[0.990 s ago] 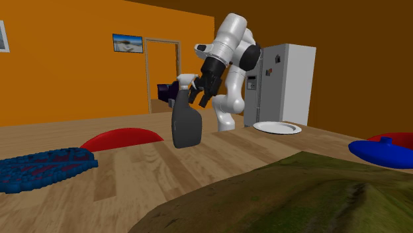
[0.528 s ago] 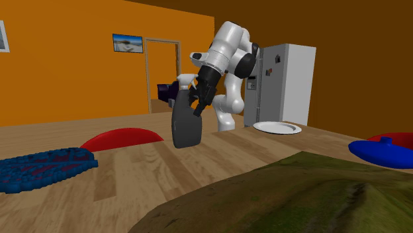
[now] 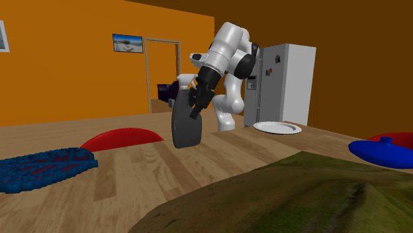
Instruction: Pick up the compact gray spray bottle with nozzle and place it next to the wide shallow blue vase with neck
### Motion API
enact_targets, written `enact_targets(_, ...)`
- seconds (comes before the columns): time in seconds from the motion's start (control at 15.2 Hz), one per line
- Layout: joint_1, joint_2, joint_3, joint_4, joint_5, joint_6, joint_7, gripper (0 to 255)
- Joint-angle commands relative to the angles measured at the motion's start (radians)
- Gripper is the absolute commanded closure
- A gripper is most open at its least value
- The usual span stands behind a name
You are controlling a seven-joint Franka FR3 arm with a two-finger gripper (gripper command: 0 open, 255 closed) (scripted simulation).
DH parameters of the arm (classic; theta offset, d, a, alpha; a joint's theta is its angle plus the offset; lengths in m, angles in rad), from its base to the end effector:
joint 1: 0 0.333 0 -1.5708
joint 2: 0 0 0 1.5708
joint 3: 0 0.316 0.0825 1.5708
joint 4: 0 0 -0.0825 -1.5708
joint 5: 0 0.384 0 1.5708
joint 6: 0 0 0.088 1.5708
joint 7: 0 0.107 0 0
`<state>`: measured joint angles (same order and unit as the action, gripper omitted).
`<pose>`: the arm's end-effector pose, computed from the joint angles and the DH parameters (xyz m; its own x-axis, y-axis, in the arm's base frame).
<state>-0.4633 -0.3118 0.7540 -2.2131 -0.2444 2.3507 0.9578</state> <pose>0.4866 0.1685 0.5104 0.7476 -0.4191 0.5152 -0.4882 -0.8727 -0.0014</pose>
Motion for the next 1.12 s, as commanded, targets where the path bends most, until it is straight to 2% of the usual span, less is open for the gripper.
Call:
enact_targets(0.0, 0.000, 0.000, 0.000, 0.000, 0.000, 0.000, 0.000, 255)
enact_targets(0.53, 0.000, 0.000, 0.000, 0.000, 0.000, 0.000, 0.000, 255)
enact_targets(1.06, 0.015, -0.022, -0.028, 0.084, 0.037, -0.097, -0.054, 255)
